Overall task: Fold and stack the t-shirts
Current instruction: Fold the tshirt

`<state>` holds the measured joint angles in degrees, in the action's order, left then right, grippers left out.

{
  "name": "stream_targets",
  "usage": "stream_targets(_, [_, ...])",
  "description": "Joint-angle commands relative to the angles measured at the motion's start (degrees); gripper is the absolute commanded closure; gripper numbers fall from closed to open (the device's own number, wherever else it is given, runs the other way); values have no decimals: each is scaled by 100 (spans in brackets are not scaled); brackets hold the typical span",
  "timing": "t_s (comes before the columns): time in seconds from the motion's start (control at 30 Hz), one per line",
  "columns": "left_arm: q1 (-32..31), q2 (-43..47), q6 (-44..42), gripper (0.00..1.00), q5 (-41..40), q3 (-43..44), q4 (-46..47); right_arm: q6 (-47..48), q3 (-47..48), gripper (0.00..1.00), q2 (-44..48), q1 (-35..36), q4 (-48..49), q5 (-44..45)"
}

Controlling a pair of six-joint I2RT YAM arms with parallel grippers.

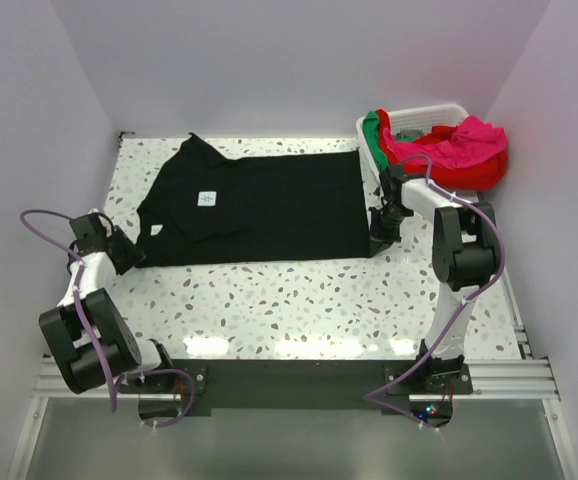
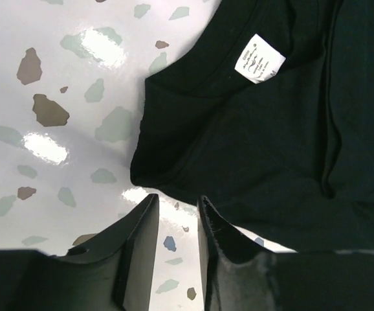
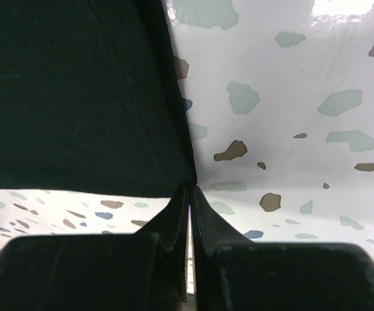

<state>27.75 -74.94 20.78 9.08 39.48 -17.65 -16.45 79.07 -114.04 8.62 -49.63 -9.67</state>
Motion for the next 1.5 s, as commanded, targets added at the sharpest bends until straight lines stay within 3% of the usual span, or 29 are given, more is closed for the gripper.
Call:
stream_targets(0.0, [55, -117, 49, 64, 252, -11, 402, 71, 91, 100, 259, 8, -144, 89])
stream_targets(0.17, [55, -442, 137, 63, 261, 24, 570, 45, 65, 100, 242, -1, -100, 27])
stream_targets(0.6, [47, -487, 225, 59, -635, 112, 157, -16, 100, 100, 128, -1, -73, -44])
stream_targets(0.87, [55, -689, 243, 55, -284, 33, 534, -16, 179, 100, 49, -1, -100, -44])
stream_targets(1.03, [55, -847, 296, 68, -91, -28, 675, -8, 170, 100, 57, 8, -126, -35])
stream_targets(1.13, [55, -856, 269, 83, -126, -81, 631, -25, 162, 100, 92, 8, -144, -26])
stream_targets(1.23, [55, -751, 173, 93, -292, 6, 465, -25, 162, 100, 119, 8, -179, 9])
stream_targets(1.47, [55, -443, -372, 98, -697, 463, -150, 98, 241, 100, 198, 8, -398, 281])
